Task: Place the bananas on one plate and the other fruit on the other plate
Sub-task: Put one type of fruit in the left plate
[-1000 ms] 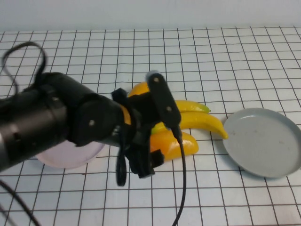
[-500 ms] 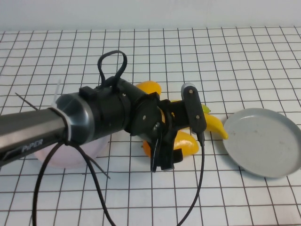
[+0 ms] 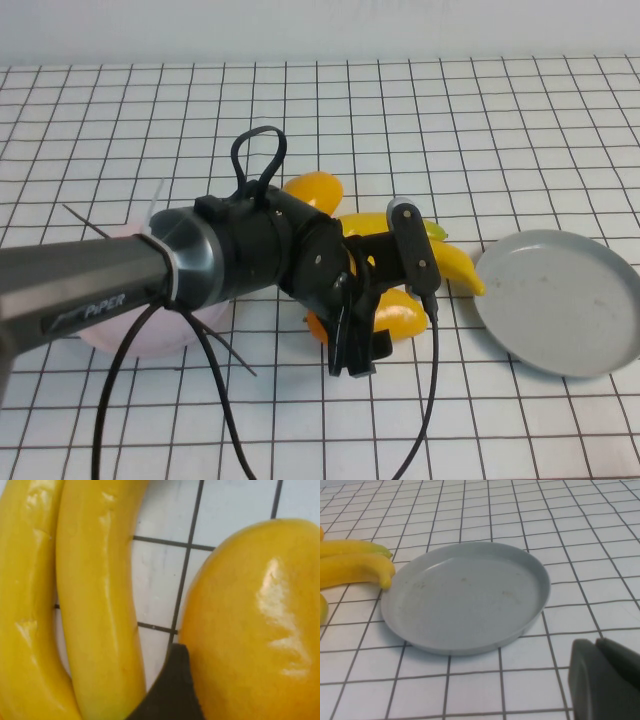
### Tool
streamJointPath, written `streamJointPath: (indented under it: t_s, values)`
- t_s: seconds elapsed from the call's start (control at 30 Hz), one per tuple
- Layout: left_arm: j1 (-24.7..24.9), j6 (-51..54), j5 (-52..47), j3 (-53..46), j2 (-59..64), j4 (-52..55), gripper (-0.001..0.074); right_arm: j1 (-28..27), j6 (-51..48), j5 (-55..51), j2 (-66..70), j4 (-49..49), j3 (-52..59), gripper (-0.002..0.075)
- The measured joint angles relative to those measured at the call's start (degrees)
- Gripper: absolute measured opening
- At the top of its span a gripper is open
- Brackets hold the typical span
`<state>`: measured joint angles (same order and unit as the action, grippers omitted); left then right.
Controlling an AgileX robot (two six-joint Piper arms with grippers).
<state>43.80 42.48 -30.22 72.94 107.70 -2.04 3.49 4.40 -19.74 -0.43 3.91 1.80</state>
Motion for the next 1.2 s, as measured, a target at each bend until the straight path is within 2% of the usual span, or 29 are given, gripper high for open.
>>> streamJointPath:
  t_s: [0.13, 0.47, 0.57, 0.7, 0.8, 0.97, 1.07, 1.2]
  values:
    - [0.0, 0.0, -0.1, 0.0, 0.1, -0.9, 0.0510, 0.0, 0.0, 0.0, 0.0, 0.0, 0.0, -0.0016]
    - [-0.2, -1.9, -0.2, 0.0, -3.5, 0.5, 0.0510, 0.0, 0.0, 0.0, 0.0, 0.0, 0.0, -0.0016]
    - [-0.3, -6.5, -0.2, 0.0, -8.6, 0.9, 0.0510, 0.0, 0.0, 0.0, 0.0, 0.0, 0.0, -0.0016]
    - [-1.7, -17.6, -0.4, -0.7, -15.1, 1.2, 0.0510, 0.0, 0.0, 0.0, 0.0, 0.0, 0.0, -0.0016]
    - [-5.3, -22.2, -0.3, -4.9, -19.5, 2.0, 0.0510, 0.0, 0.0, 0.0, 0.0, 0.0, 0.0, -0.0016]
    - [-15.6, -27.5, 0.6, -12.9, -24.2, 3.0, 0.0510, 0.0, 0.0, 0.0, 0.0, 0.0, 0.0, -0.0016]
    - [-22.1, -32.1, 1.3, -14.5, -24.5, 5.4, 0.0510, 0.0, 0.0, 0.0, 0.0, 0.0, 0.0, -0.0017]
    - [-26.6, -39.3, 3.8, -14.8, -22.3, 10.7, 0.0510, 0.0, 0.0, 0.0, 0.0, 0.0, 0.0, -0.0016]
